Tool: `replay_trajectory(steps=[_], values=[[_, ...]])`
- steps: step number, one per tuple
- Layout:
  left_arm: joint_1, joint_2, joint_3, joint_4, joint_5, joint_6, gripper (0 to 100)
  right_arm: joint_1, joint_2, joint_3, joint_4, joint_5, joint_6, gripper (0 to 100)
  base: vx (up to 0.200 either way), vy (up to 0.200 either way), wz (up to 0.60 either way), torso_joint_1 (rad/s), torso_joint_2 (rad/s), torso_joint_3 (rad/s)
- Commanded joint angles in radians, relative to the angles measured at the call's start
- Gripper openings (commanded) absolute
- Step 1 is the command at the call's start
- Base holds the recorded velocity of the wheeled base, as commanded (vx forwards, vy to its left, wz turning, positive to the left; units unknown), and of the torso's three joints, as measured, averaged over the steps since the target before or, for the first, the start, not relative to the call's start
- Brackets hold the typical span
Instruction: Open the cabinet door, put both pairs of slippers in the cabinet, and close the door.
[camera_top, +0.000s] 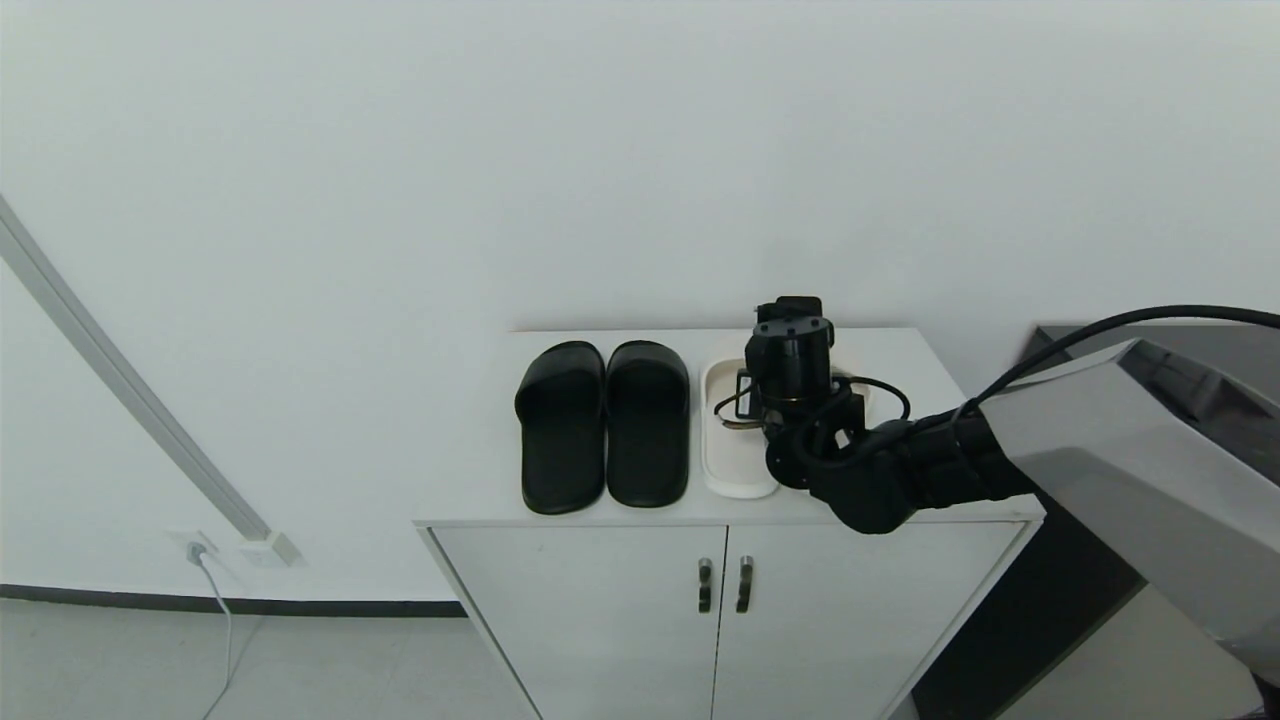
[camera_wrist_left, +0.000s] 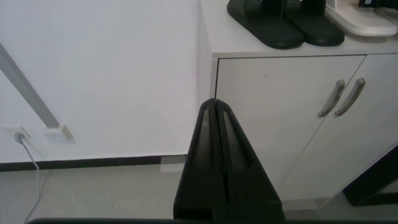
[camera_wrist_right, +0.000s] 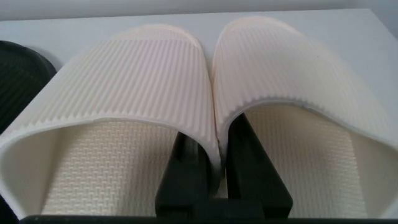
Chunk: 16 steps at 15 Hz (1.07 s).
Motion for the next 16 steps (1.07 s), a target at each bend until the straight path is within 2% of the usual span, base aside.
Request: replay_trajectory(steps=[1, 4, 7, 9, 14, 15, 16], values=[[0.000, 0.000, 0.000, 0.000, 0.000, 0.000, 0, 0.001, -0.081, 0.053, -0.003, -0.003, -0.012, 0, 0.000, 0.000, 0.00, 0.000, 0.00, 0.000], [0.000, 0.000, 0.000, 0.000, 0.000, 0.000, 0, 0.043, -0.277, 0.284, -0.015, 0.037, -0.012, 0, 0.000, 0.000, 0.00, 0.000, 0.00, 0.000], [0.000, 0.000, 0.000, 0.000, 0.000, 0.000, 0, 0.086, -0.437, 0.537, -0.144, 0.196, -0.101, 0, 0.000, 0.000, 0.00, 0.000, 0.00, 0.000], [0.000, 0.000, 0.000, 0.000, 0.000, 0.000, 0, 0.100, -0.510, 0.656, -0.224, 0.310, -0.149, 0, 0.000, 0.000, 0.00, 0.000, 0.00, 0.000], [0.000, 0.000, 0.000, 0.000, 0.000, 0.000, 0, 0.106, -0.668, 0.857, -0.227, 0.664, -0.141, 0, 0.000, 0.000, 0.00, 0.000, 0.00, 0.000], [0.000, 0.000, 0.000, 0.000, 0.000, 0.000, 0, 0.106, -0.691, 0.889, -0.223, 0.722, -0.140, 0, 0.000, 0.000, 0.00, 0.000, 0.00, 0.000], [0.000, 0.000, 0.000, 0.000, 0.000, 0.000, 0, 0.105, -0.695, 0.896, -0.220, 0.732, -0.140, 0, 0.000, 0.000, 0.00, 0.000, 0.00, 0.000]])
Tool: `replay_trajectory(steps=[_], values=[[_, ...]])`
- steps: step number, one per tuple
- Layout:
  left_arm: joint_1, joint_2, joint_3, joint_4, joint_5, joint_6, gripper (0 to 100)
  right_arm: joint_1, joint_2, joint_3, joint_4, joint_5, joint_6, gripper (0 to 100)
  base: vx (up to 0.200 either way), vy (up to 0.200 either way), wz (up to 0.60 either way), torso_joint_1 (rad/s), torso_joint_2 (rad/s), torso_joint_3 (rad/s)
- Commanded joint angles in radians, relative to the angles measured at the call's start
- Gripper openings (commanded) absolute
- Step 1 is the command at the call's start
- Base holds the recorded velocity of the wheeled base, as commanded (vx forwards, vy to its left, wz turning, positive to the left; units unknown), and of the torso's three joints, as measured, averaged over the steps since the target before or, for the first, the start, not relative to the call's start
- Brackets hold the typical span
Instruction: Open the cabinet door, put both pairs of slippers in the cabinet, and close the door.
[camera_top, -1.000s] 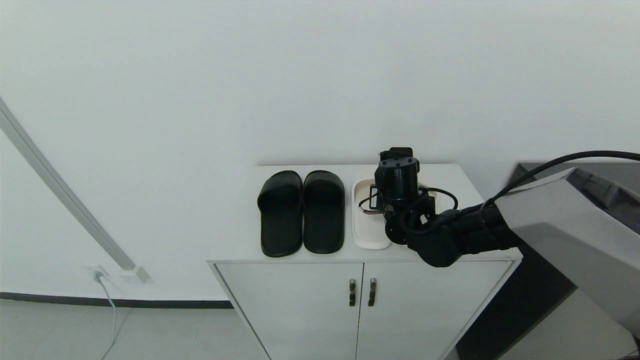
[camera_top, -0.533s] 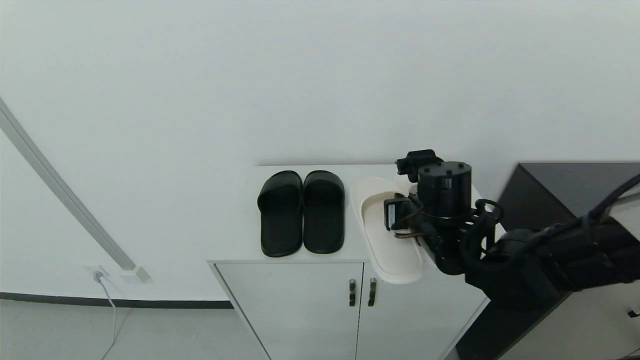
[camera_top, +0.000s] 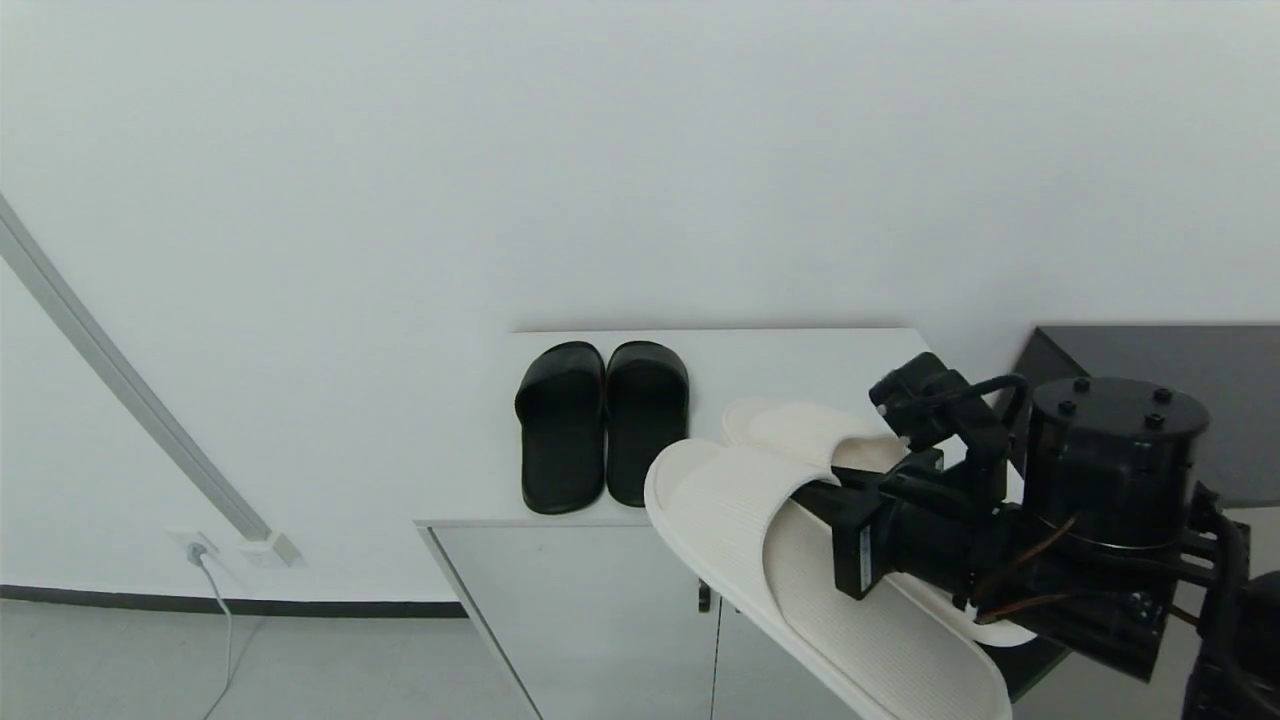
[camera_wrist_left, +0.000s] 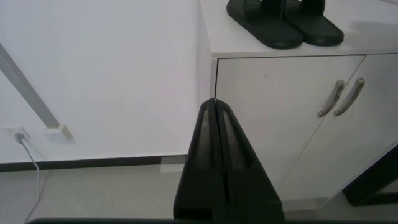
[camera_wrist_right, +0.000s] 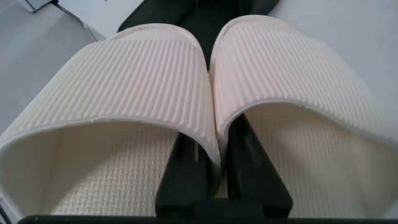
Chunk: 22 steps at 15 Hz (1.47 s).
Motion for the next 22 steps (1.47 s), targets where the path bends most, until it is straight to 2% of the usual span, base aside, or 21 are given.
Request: replay_trajectory(steps=[1, 5, 11, 22], values=[[0.000, 0.000, 0.000, 0.000, 0.000, 0.000, 0, 0.000, -0.061, 0.033, 0.001, 0.007, 0.004, 0, 0.000, 0.000, 0.00, 0.000, 0.00, 0.000], [0.000, 0.000, 0.000, 0.000, 0.000, 0.000, 0, 0.000, -0.053, 0.041, 0.004, 0.009, 0.002, 0, 0.000, 0.000, 0.00, 0.000, 0.00, 0.000], [0.000, 0.000, 0.000, 0.000, 0.000, 0.000, 0, 0.000, -0.039, 0.042, 0.004, 0.006, 0.002, 0, -0.200, 0.000, 0.00, 0.003, 0.00, 0.004], [0.000, 0.000, 0.000, 0.000, 0.002, -0.002, 0, -0.006, -0.031, 0.065, -0.002, 0.004, -0.004, 0, 0.000, 0.000, 0.00, 0.000, 0.00, 0.000]])
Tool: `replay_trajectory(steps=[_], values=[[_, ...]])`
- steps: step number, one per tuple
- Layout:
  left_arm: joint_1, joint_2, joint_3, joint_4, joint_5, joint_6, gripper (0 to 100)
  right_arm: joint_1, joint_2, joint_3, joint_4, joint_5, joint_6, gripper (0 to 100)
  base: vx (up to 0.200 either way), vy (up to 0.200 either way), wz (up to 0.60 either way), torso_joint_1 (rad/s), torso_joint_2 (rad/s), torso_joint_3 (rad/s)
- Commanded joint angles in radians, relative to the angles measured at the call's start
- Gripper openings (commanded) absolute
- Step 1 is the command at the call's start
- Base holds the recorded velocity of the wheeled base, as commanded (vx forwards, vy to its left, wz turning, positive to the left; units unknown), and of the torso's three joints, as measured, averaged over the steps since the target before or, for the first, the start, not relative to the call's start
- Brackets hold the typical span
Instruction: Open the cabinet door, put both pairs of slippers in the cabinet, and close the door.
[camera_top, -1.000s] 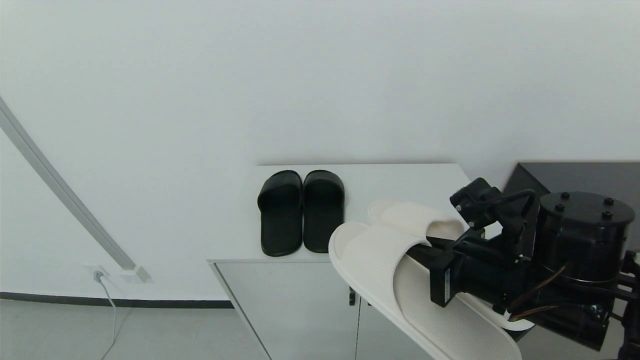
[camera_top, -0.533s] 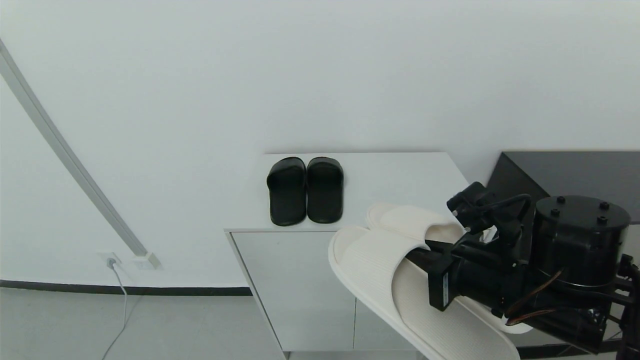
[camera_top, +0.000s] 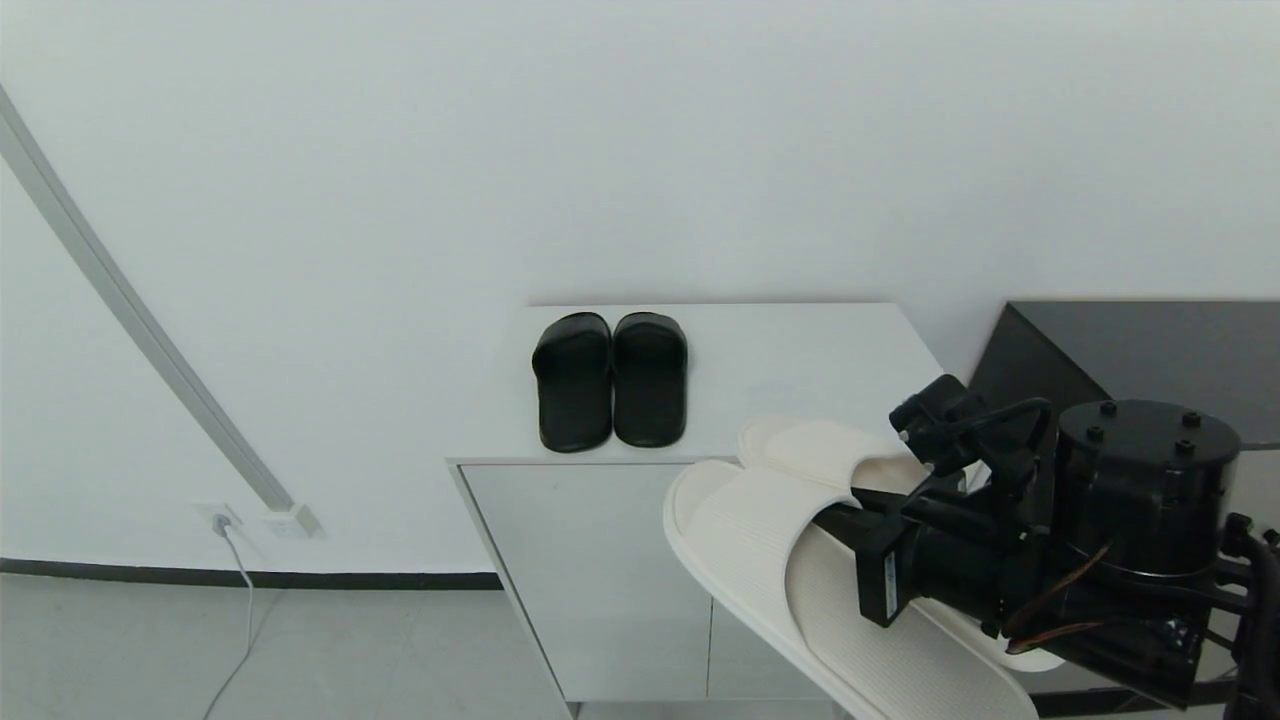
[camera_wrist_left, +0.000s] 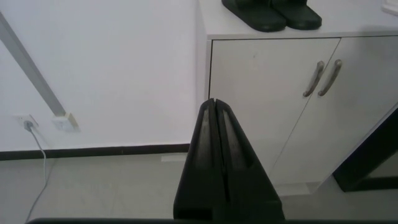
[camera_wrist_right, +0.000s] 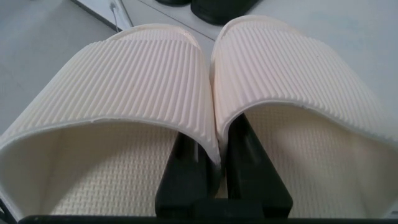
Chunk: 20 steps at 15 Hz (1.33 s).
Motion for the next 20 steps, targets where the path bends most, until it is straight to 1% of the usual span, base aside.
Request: replay_trajectory(steps=[1, 5, 8, 13, 19, 20], values=[[0.000, 0.000, 0.000, 0.000, 0.000, 0.000, 0, 0.001, -0.001, 0.002, 0.000, 0.000, 0.000, 0, 0.000, 0.000, 0.00, 0.000, 0.00, 0.000], [0.000, 0.000, 0.000, 0.000, 0.000, 0.000, 0, 0.003, -0.001, 0.005, 0.000, 0.003, 0.000, 0, 0.000, 0.000, 0.00, 0.000, 0.00, 0.000], [0.000, 0.000, 0.000, 0.000, 0.000, 0.001, 0, 0.006, -0.002, 0.018, 0.000, 0.003, 0.000, 0, 0.000, 0.000, 0.00, -0.123, 0.30, 0.168], [0.000, 0.000, 0.000, 0.000, 0.000, 0.000, 0, 0.015, -0.002, 0.019, 0.000, 0.002, -0.001, 0, 0.000, 0.000, 0.00, -0.179, 0.41, 0.233], [0.000, 0.000, 0.000, 0.000, 0.000, 0.001, 0, 0.023, -0.005, 0.021, 0.000, -0.001, -0.004, 0, 0.000, 0.000, 0.00, -0.230, 0.55, 0.313], [0.000, 0.000, 0.000, 0.000, 0.000, 0.001, 100, 0.026, -0.012, 0.035, -0.002, -0.001, -0.004, 0, 0.000, 0.000, 0.00, -0.217, 0.54, 0.330]])
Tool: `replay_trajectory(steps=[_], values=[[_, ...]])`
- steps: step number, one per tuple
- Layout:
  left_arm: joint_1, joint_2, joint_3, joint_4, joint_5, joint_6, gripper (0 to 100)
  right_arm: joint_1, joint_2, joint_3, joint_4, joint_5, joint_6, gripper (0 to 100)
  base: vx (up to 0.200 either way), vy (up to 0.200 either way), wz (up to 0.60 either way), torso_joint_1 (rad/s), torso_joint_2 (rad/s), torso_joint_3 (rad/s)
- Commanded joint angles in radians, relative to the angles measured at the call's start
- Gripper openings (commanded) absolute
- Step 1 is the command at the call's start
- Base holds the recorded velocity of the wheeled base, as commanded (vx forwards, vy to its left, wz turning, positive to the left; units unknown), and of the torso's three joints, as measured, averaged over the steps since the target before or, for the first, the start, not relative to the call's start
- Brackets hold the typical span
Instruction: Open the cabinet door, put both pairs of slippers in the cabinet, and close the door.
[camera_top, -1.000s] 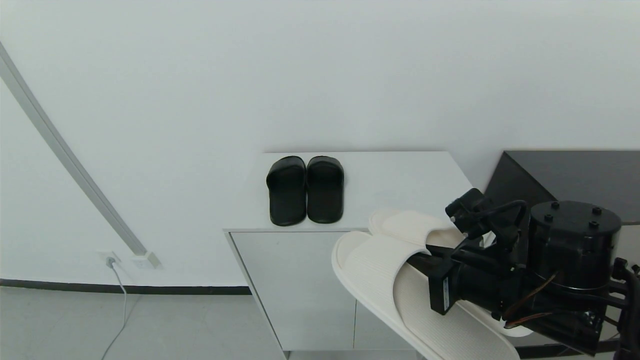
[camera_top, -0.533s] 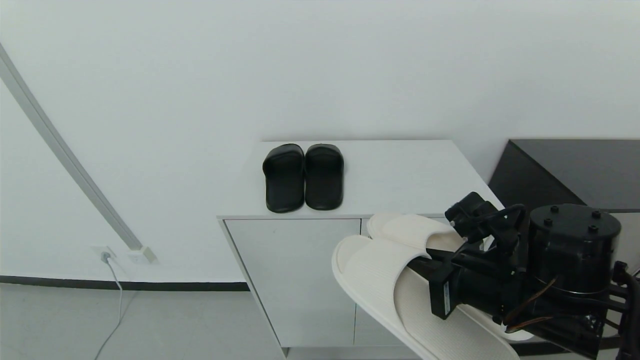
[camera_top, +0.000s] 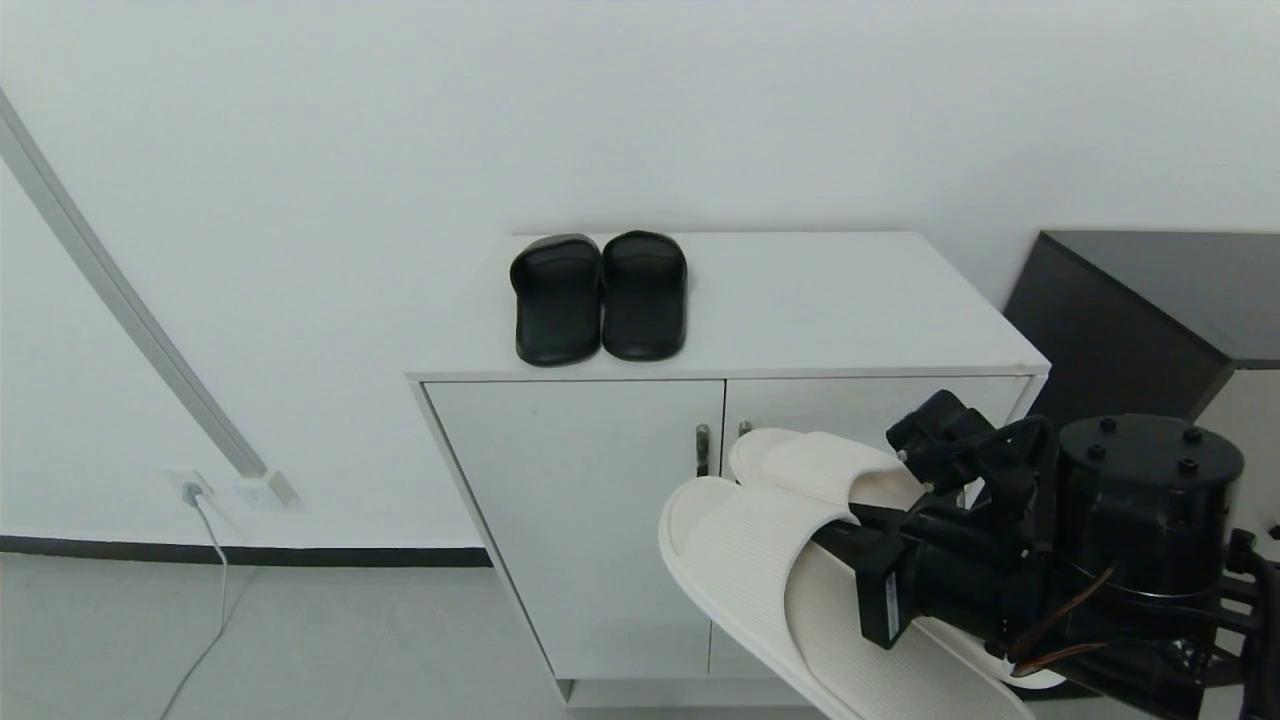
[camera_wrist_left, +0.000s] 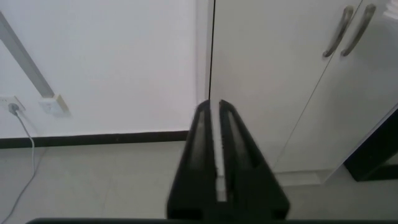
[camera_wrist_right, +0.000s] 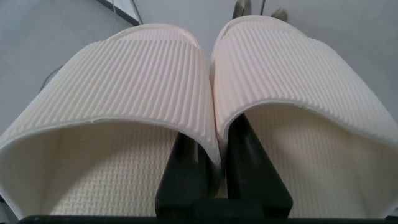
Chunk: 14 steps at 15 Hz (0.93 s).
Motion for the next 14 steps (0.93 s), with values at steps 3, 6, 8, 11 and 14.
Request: replay_trajectory(steps=[3, 6, 8, 11, 14], values=[[0.000, 0.000, 0.000, 0.000, 0.000, 0.000, 100, 0.003, -0.017, 0.015, -0.001, 0.000, 0.002, 0, 0.000, 0.000, 0.00, -0.204, 0.53, 0.320], [0.000, 0.000, 0.000, 0.000, 0.000, 0.000, 100, 0.003, -0.016, 0.027, -0.001, 0.001, 0.002, 0, 0.000, 0.000, 0.00, -0.190, 0.51, 0.315], [0.000, 0.000, 0.000, 0.000, 0.000, 0.000, 100, 0.003, -0.013, 0.029, -0.001, 0.003, 0.002, 0, 0.000, 0.000, 0.00, -0.168, 0.48, 0.317], [0.000, 0.000, 0.000, 0.000, 0.000, 0.000, 100, 0.003, -0.013, 0.029, -0.001, 0.001, 0.002, 0, 0.000, 0.000, 0.00, -0.150, 0.47, 0.328], [0.000, 0.000, 0.000, 0.000, 0.000, 0.000, 100, 0.003, -0.019, 0.042, -0.003, 0.000, 0.002, 0, 0.000, 0.000, 0.00, -0.129, 0.47, 0.336]])
